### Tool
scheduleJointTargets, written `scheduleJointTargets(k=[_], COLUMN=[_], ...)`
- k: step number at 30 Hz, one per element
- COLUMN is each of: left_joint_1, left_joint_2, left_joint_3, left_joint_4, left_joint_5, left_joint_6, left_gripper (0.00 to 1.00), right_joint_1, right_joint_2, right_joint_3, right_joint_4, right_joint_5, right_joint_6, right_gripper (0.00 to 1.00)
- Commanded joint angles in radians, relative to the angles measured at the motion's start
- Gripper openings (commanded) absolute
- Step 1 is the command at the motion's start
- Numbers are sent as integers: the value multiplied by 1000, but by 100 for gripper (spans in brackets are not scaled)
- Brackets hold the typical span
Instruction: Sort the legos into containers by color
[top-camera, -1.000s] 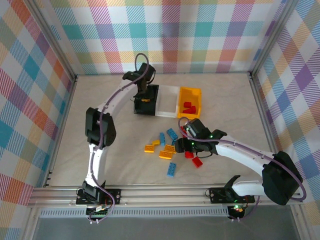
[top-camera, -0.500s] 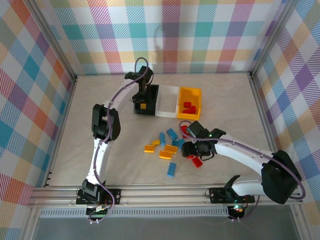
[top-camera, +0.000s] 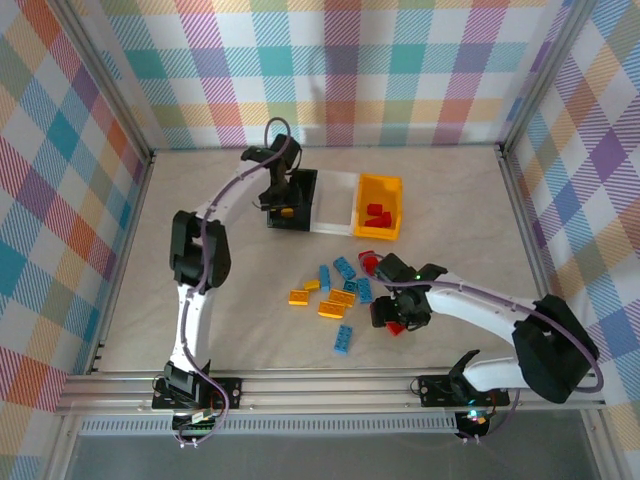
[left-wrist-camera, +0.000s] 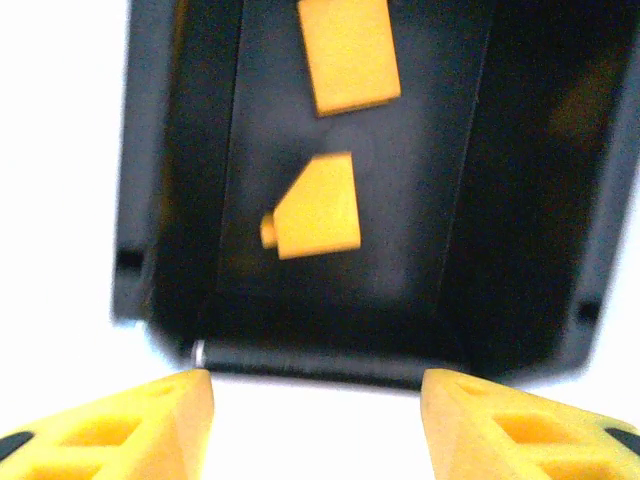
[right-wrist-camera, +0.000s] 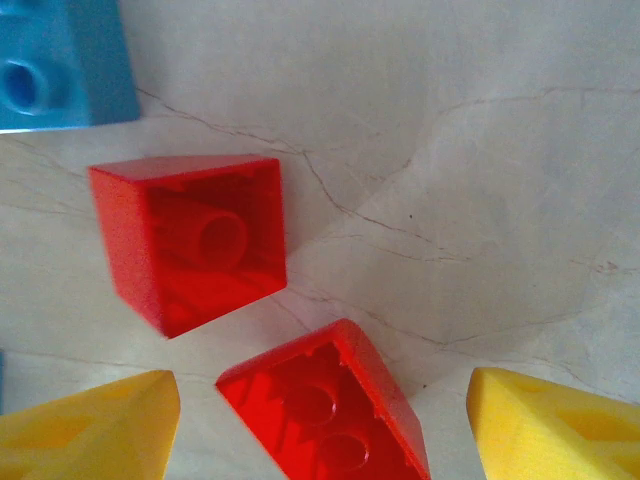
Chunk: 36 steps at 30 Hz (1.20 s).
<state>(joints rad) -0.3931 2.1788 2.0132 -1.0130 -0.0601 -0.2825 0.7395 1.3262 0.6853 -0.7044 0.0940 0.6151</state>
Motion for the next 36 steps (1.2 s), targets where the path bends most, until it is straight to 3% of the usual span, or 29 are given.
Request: scheduleJointTargets(k=[1, 5, 8, 17, 22, 27, 36], left_joint_1=[-16, -47, -66, -119, -142, -181, -313], left_joint_2=[-162, -273, -340, -486, -543, -632, -736], left_joint_3=[-104, -267, -372, -579, -677, -792, -987], left_joint_4=[34, 82, 102, 133, 153, 196, 270], left_joint_5=[26, 29, 34, 25, 9, 17, 18], left_joint_6=[-23, -43, -58, -92, -110, -134, -183], left_gripper=[57, 58, 59, 59, 60, 62, 70], right_joint_1=[5, 6, 6, 11, 9, -22, -246], right_joint_2=[34, 85, 102, -19, -128, -145, 200], right_joint_3=[-14, -13, -12, -8, 31, 203, 647], right_joint_4=[32, 74, 87, 14, -53, -118, -22], right_joint_5=[-2, -6, -13, -1, 23, 98, 33], right_joint_6=[14, 6, 5, 6, 19, -34, -219], right_gripper=[75, 68, 55, 36, 35, 37, 39])
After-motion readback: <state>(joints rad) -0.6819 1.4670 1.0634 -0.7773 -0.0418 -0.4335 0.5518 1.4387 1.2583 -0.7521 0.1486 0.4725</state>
